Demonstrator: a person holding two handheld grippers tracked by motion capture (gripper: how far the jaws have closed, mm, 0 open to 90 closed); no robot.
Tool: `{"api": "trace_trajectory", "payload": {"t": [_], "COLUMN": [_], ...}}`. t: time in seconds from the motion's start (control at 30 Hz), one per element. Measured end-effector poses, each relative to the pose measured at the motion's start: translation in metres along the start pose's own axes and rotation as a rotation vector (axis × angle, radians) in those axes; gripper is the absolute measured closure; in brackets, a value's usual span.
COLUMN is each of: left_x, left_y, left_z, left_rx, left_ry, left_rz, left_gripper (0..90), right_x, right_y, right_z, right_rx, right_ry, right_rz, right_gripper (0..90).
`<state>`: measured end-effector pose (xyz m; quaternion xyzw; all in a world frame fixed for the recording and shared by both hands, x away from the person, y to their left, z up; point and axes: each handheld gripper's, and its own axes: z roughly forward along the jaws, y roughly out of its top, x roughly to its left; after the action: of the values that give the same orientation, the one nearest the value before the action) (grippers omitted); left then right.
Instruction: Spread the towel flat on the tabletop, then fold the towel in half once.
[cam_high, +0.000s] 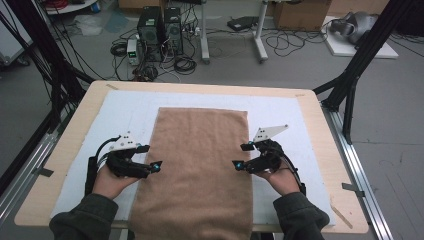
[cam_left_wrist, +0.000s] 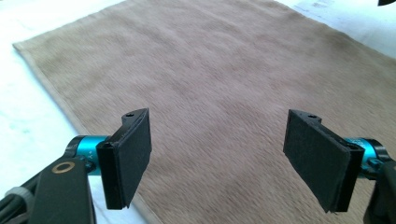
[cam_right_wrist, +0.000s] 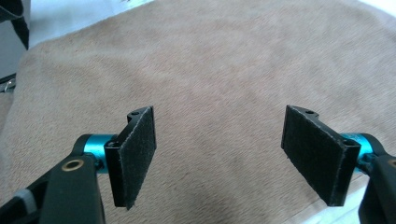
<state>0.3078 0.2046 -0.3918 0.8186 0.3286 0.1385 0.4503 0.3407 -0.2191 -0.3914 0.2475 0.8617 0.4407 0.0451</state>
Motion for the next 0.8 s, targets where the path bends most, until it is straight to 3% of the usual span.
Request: {"api": "trace_trajectory", "payload": {"t": [0.33, 0.43, 0.53, 0.6, 0.67, 0.73, 0.8], "left_x": [0.023, 0.032, 0.046, 0.057, 0.067, 0.074, 0.080], "left_y": [0.023, 0.036, 0.048, 0.052, 0.052, 0.048, 0.042], "left_z": [0.011, 0.016, 0.025, 0.034, 0.043, 0.052, 0.062], "left_rx": [0.009, 0.009, 0.010, 0.021, 0.030, 0.020, 0.052], "left_ry": [0.020, 0.033, 0.040, 0.037, 0.060, 0.070, 0.088], "left_rz": [-0.011, 0.004, -0.005, -0.031, -0.031, -0.039, -0.035], "left_gripper": [24.6, 26.6, 28.4, 29.7, 32.0, 35.0, 36.0], "right_x": [-0.024, -0.033, -0.043, -0.053, -0.065, -0.078, -0.086], "right_y": [0.014, 0.024, 0.041, 0.048, 0.050, 0.045, 0.039], "right_z": [0.005, 0.003, 0.001, 0.003, 0.009, 0.016, 0.023], "right_rx": [0.024, 0.031, 0.017, 0.024, 0.047, 0.051, 0.062], "right_ry": [-0.022, -0.045, -0.073, -0.075, -0.099, -0.110, -0.137], "right_rz": [-0.004, -0.011, -0.045, -0.033, -0.020, 0.014, 0.024], "right_gripper": [25.6, 26.1, 28.1, 29.4, 30.5, 31.6, 34.6]}}
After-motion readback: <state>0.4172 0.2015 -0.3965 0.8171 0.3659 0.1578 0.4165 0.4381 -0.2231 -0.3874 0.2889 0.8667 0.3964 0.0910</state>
